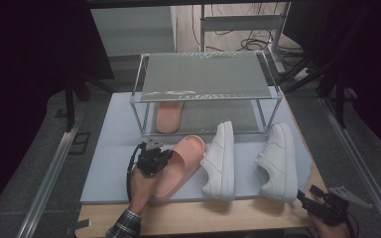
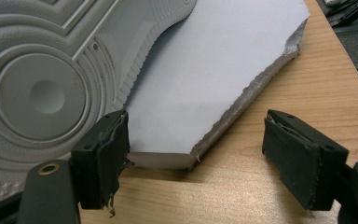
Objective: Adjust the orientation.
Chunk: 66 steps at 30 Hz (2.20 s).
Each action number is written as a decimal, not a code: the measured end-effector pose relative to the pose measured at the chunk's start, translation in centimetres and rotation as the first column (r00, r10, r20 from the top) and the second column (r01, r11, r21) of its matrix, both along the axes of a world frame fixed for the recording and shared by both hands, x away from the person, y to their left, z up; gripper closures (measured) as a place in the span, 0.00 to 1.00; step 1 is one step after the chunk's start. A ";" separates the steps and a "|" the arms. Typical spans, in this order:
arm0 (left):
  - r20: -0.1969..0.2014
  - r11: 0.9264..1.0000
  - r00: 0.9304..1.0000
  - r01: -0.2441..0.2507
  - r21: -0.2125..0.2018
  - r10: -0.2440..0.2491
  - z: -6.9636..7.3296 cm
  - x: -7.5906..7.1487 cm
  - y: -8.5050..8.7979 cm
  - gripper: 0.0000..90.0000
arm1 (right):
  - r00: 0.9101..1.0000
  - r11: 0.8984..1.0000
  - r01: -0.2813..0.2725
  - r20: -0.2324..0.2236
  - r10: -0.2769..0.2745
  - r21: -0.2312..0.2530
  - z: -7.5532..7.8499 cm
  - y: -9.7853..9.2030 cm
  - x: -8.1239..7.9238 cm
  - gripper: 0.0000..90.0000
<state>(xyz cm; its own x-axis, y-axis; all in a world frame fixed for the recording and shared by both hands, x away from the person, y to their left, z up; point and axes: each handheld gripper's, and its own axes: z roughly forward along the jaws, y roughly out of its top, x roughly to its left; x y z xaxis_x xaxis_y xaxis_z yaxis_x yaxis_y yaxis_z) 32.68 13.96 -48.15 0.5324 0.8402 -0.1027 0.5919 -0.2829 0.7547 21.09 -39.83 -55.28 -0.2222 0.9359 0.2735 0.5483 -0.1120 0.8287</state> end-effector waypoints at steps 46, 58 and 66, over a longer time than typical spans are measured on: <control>0.076 0.981 0.981 -0.172 -0.089 0.179 1.9 6.4 -2.7 0.93 | 1.000 1.000 -0.003 -0.001 0.003 -0.001 0.0 0.0 0.0 0.26; 0.088 0.968 0.966 -0.237 -0.080 0.243 1.2 8.5 -4.4 0.93 | 1.000 1.000 -0.004 -0.001 0.004 -0.001 0.0 0.0 0.0 0.26; 0.094 0.958 0.955 -0.274 -0.090 0.282 0.6 9.5 -5.0 0.92 | 1.000 1.000 -0.004 0.000 0.004 0.000 0.0 0.0 0.0 0.26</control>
